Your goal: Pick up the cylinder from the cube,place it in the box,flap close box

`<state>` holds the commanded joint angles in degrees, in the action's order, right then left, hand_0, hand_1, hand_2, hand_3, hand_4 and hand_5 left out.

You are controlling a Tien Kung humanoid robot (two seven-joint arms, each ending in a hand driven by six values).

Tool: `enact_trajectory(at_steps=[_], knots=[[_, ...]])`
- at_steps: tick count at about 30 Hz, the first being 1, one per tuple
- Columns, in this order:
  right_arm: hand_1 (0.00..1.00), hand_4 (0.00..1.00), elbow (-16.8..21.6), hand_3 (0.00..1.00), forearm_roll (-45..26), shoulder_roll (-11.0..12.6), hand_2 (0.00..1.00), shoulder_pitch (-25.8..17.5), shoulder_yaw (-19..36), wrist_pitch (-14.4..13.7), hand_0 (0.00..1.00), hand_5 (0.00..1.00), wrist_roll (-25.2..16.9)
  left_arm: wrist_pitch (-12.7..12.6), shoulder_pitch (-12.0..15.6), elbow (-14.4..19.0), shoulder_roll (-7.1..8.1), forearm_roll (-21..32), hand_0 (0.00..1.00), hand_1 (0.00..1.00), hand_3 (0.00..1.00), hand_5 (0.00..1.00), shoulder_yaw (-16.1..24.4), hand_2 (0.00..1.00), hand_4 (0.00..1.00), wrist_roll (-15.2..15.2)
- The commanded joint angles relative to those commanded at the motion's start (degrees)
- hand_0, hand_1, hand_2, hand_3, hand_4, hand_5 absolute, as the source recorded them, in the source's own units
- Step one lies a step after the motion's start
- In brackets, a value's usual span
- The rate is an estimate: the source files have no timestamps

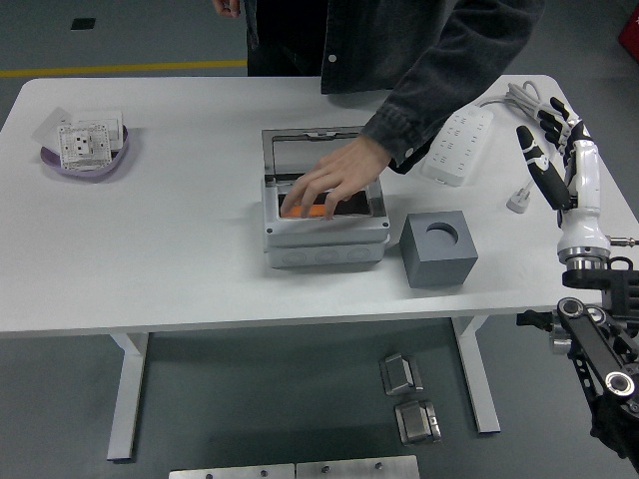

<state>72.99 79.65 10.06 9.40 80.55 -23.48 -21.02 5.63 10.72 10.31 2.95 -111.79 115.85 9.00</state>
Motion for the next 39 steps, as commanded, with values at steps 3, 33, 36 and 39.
enact_trajectory(at_steps=[3, 33, 36, 39], knots=[[0.840, 0.998, 0.0, 0.896, 0.1, -0.1, 0.831, 0.0, 0.1, 0.0, 0.873, 0.722, 0.0, 0.0, 0.0, 0.0, -0.01, 0.1, 0.633, 0.560, 0.574, 0.042, -0.1, 0.530, 0.381, 0.0], [0.841, 0.998, -1.7, 0.896, -2.2, -1.9, 0.831, -1.0, -1.6, -1.0, 0.872, 0.730, -2.7, 0.0, 0.0, 0.0, -0.37, 0.2, 0.633, 0.559, 0.574, 0.042, -0.3, 0.530, 0.380, 0.1], [0.840, 0.998, -2.4, 0.896, -3.2, -2.5, 0.834, -1.3, -2.5, -1.4, 0.871, 0.730, -4.0, 0.0, 0.1, 0.0, -0.47, 0.2, 0.633, 0.560, 0.574, 0.042, -0.3, 0.530, 0.380, 0.2], [0.840, 0.998, -3.2, 0.896, -4.8, -3.3, 0.834, -1.5, -4.0, -2.1, 0.871, 0.730, -6.2, 0.0, 0.1, 0.0, -0.56, 0.1, 0.633, 0.560, 0.574, 0.042, -0.2, 0.530, 0.380, 0.2]])
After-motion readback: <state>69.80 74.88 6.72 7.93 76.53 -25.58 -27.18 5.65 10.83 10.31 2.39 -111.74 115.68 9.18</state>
